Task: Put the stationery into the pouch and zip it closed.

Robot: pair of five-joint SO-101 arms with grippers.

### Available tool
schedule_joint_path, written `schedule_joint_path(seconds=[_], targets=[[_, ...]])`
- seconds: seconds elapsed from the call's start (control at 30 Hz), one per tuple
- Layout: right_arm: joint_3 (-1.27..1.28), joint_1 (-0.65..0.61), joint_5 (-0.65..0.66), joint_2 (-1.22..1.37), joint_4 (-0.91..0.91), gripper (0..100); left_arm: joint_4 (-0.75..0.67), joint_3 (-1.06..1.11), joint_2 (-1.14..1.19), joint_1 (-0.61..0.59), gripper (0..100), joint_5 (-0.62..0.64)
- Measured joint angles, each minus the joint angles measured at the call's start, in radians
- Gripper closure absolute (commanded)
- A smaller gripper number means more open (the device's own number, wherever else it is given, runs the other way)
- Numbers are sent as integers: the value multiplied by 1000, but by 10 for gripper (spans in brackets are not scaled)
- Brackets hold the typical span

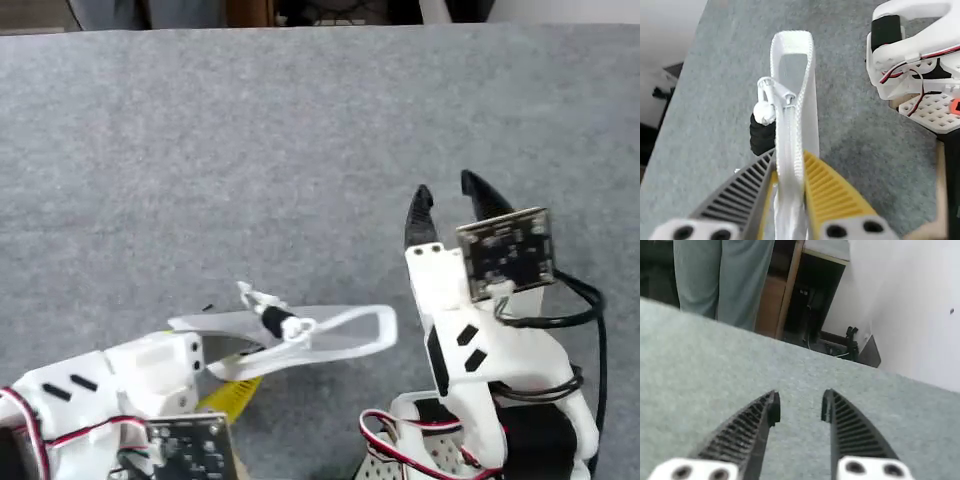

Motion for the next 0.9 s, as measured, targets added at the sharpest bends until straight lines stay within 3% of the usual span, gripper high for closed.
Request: schedule_joint_path(seconds=[0.07,0.2,0.27,0.43,0.63,0.9], targets=[[0,0,-18,0,-3,832,-68,6,5,-55,973,-20],[0,-14,-38,0,-3,830,-213,14,77,-285,973,-91],[0,-38,-61,0,-3,829,-207,3,115,-318,973,-109],[0,-80,-104,3,-21,829,-37,-32,127,-84,973,-124],[0,-118,-106,77,-12,828,-15,-14,127,161,973,-61],[-3,-362,-106,199,308,828,-15,9,127,204,973,-49]])
